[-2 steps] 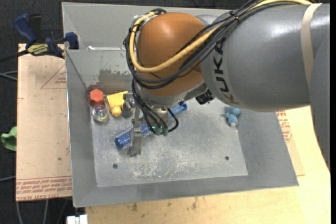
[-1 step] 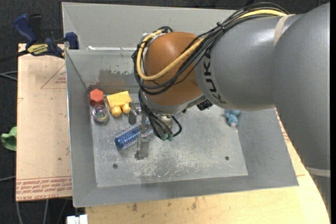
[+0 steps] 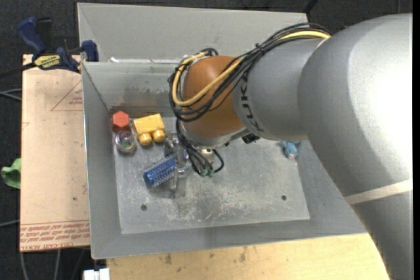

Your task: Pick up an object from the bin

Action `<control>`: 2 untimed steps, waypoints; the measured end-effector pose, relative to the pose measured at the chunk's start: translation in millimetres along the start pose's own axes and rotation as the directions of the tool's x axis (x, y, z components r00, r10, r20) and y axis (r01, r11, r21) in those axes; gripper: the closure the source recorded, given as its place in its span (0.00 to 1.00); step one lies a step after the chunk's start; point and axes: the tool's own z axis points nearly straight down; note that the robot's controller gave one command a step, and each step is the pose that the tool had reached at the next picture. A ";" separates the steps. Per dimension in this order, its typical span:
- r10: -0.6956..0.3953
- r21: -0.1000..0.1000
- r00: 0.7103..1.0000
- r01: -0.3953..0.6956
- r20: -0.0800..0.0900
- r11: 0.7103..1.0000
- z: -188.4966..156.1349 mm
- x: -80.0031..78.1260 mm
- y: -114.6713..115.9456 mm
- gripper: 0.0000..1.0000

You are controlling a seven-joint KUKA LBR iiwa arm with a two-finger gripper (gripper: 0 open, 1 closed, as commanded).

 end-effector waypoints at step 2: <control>0.057 -0.005 0.998 -0.057 0.012 0.998 -133.0 -0.1 12.7 1.00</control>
Offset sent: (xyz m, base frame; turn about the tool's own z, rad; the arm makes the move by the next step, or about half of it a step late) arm 0.0000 0.0000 0.0000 0.0000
